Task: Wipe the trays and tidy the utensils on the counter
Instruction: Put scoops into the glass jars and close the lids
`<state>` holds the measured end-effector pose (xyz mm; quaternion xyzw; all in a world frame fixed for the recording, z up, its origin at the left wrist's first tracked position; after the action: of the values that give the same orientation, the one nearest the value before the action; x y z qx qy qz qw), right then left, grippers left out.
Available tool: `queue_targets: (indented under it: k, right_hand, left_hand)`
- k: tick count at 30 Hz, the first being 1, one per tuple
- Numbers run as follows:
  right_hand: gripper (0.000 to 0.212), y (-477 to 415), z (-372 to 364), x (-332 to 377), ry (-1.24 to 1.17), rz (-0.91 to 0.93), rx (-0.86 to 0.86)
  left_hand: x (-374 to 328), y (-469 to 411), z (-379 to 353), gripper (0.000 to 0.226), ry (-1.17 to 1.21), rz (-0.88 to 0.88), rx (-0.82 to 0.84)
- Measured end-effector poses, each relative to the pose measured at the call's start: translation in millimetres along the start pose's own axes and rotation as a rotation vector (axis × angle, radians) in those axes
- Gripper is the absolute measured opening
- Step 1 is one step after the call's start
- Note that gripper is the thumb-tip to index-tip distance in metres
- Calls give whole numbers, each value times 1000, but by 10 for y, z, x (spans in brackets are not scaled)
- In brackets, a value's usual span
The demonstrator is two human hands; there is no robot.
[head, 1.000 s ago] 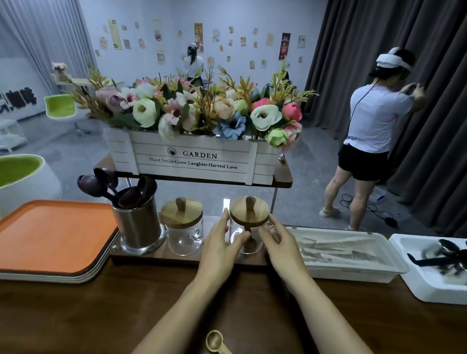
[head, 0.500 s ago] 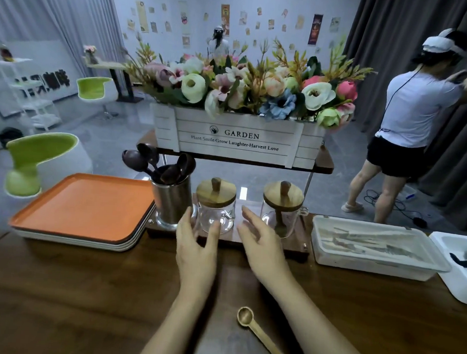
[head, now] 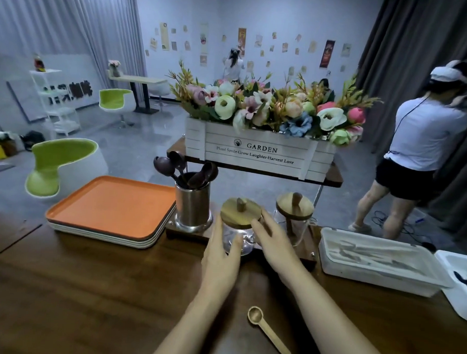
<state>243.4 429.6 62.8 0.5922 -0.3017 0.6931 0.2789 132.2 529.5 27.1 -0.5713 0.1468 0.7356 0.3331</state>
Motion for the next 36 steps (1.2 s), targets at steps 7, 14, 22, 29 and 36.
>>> queue_targets:
  k: [7,14,22,29,36]
  right_hand:
    - [53,945,755,35,82,-8,21]
    - [58,1771,1742,-154,207,-92,-5]
    - [77,2222,2092,-360,136,-142,138]
    - [61,2265,1986,-275,106,-37,110]
    - [35,2166,1939,-300,267,47,-274]
  left_hand:
    - [-269,983,-419,59,-81,-134,-21]
    - [-485,1845,-1173,60,-153,-120,60]
    - [-607,2333,-1415,69,-131,-160,8]
    - [-542,2212,-1575,103,-53,-124,144]
    - [-542,2171,-1579,111,-73,-142,114]
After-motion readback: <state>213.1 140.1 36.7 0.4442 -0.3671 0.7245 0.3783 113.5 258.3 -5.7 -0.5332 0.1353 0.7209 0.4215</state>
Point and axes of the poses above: each hand's wrist, its own y-axis away from the middle knuckle, its own z-axis out of the back of the hand, x = y × z, the point moved 7 cm from there along -y, towards the middle knuckle, and after that the axes turned 4 degrees about -y, right-handed, at the moved point
